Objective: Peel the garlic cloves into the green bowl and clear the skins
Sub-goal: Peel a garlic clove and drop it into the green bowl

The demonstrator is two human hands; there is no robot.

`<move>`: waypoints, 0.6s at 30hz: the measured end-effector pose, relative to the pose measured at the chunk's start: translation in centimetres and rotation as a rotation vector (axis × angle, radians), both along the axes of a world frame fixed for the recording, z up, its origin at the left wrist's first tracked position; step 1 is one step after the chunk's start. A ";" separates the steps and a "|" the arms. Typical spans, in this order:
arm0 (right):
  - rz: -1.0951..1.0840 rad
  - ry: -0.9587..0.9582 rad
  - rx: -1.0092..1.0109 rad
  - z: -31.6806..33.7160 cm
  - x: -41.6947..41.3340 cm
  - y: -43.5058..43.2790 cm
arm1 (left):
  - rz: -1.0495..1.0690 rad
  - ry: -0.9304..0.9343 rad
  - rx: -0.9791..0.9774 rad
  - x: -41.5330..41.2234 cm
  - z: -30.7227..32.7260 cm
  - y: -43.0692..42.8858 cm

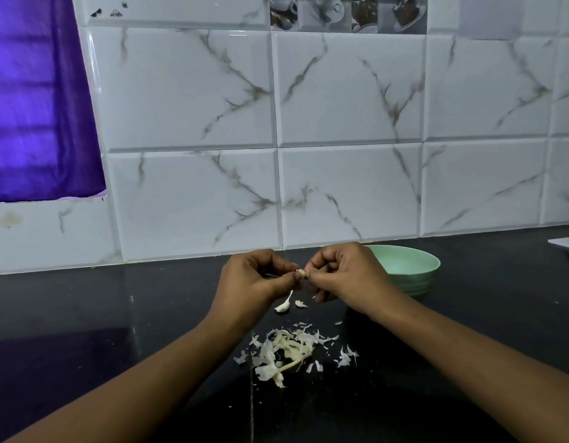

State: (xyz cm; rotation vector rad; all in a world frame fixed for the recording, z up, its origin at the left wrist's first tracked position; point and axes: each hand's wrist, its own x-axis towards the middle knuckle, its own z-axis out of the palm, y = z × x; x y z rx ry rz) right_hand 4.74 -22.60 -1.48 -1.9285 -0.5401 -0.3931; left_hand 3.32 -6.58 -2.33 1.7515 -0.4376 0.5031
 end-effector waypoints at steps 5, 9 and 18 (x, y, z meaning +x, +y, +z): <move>-0.064 -0.058 -0.029 -0.2 0.0 0.1 | -0.060 0.019 -0.048 0.1 0.1 0.0; -0.034 -0.033 0.003 0.0 0.0 0.0 | -0.134 0.101 -0.112 -0.1 0.2 -0.1; -0.056 -0.052 0.003 0.0 0.2 -0.1 | 0.005 -0.052 0.070 0.0 0.2 0.2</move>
